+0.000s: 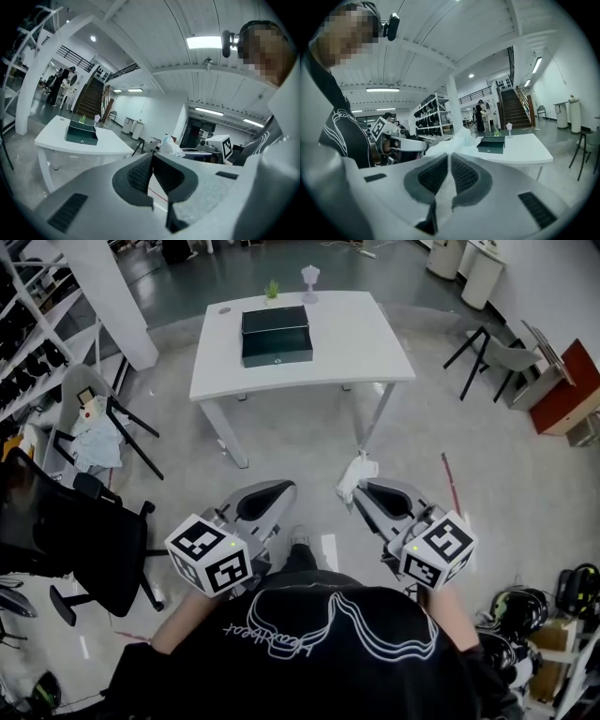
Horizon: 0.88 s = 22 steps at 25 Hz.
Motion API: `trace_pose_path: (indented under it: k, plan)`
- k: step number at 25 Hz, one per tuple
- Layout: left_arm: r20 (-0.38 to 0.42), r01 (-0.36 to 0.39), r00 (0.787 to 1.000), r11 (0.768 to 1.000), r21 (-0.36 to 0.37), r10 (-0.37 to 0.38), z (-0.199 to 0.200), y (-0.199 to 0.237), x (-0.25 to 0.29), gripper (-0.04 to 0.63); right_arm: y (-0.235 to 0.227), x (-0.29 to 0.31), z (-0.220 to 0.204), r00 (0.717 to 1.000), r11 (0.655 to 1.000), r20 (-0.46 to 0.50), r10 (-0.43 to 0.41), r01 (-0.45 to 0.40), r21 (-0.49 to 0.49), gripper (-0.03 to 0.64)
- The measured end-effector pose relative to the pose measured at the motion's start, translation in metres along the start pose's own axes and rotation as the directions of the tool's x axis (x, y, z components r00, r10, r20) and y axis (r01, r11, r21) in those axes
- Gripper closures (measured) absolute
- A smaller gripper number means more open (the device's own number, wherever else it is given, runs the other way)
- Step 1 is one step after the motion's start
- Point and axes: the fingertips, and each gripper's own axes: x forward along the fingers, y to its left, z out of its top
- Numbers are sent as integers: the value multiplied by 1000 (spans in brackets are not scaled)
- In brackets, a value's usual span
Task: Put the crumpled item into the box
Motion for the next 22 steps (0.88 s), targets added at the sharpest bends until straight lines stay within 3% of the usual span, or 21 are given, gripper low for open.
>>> trace_pose_path:
  k: [13, 19, 22]
  plan:
    - [-38, -8, 999, 1000, -25, 7, 38, 99, 75, 591, -90, 88, 23, 1000, 999, -26, 15, -14, 42, 589]
    - [-67, -62, 996, 997, 40, 64, 58, 155, 102, 591, -133, 137, 38, 999, 998, -34, 25, -23, 53, 589]
    - [-65, -43, 997, 999, -7, 43, 71, 181, 113, 591, -152, 162, 46, 999, 999, -36, 28, -26, 47, 588]
